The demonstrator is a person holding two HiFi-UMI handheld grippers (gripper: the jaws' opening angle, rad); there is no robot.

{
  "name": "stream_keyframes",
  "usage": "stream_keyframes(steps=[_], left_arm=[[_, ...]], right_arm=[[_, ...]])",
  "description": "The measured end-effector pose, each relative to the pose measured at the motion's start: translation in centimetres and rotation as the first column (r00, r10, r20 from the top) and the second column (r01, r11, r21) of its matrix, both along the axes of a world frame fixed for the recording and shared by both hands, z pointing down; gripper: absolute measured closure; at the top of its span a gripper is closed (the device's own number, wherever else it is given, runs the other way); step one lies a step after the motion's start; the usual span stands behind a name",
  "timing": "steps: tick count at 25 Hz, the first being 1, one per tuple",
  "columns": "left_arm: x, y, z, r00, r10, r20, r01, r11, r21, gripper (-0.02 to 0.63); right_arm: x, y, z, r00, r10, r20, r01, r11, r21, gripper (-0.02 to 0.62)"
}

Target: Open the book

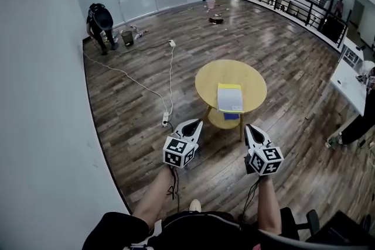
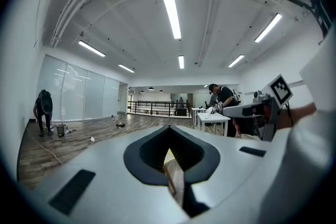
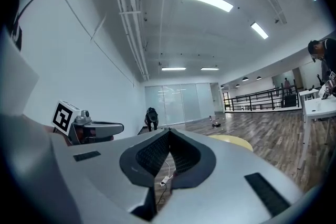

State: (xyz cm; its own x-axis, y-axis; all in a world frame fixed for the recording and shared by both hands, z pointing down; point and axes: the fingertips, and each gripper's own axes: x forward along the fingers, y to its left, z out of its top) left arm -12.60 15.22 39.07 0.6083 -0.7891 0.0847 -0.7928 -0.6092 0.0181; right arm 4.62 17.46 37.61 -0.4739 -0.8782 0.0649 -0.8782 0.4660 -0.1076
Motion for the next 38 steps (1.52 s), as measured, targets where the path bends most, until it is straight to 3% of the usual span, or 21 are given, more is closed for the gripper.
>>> stream_keyframes(steps=[9,28,38], left_arm=[[-1.5,-6.8,1.5,1.0,0.0,-0.004,0.0,1.0,-0.021,0.607],[2.3,-26.0,4.3,0.999,-0.054,-0.001,0.054,0.995,-0.084,0.607],[2.3,-31.4,6.0,0.995,-0.097,0.023,0.099,0.988,-0.117,0.607]], right_arm=[[-1.5,-7.0,1.5,1.0,0.001,-0.031,-0.002,1.0,-0.028,0.598],[1.3,-26.9,4.4,0.997,-0.068,-0.028,0.066,0.995,-0.079,0.598],[1.1,-33.5,6.3,0.992,-0.127,-0.018,0.124,0.986,-0.113,0.598]])
